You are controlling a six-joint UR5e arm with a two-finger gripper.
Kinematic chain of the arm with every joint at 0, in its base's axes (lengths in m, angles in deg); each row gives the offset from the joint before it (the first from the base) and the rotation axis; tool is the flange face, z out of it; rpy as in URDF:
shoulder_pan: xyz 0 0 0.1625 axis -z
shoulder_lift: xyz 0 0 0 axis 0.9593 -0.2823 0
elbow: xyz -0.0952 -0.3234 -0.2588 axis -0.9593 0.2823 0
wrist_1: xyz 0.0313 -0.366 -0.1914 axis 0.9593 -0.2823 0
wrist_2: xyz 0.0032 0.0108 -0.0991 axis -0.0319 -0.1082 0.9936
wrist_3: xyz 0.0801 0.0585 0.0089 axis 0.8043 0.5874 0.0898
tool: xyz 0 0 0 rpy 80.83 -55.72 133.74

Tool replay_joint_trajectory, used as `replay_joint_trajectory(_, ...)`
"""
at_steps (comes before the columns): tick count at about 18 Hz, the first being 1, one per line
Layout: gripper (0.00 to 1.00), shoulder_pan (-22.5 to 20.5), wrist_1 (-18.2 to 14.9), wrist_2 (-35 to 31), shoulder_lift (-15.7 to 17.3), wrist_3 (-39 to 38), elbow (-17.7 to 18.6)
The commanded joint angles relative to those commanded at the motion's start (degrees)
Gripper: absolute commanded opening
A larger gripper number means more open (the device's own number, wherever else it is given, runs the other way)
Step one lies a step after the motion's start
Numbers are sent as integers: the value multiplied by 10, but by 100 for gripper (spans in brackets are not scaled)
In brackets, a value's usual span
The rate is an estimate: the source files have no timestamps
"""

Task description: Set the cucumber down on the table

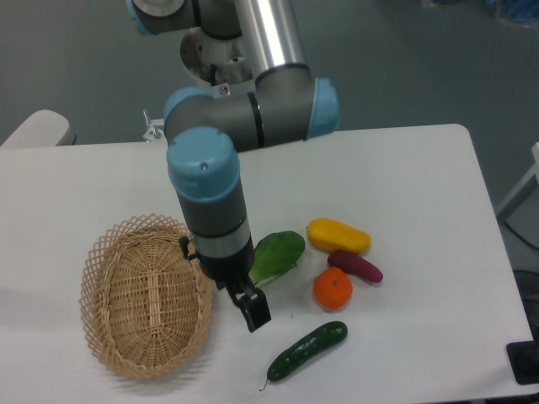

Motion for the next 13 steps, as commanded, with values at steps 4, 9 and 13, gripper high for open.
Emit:
replay_joint_trajectory(4, 100, -25, -26, 0, 9, 82, -8)
replay_joint_trajectory(9, 100, -57, -41, 1, 16, 157, -1)
replay_joint_trajectory(13, 100, -62, -37, 1, 19, 163, 3)
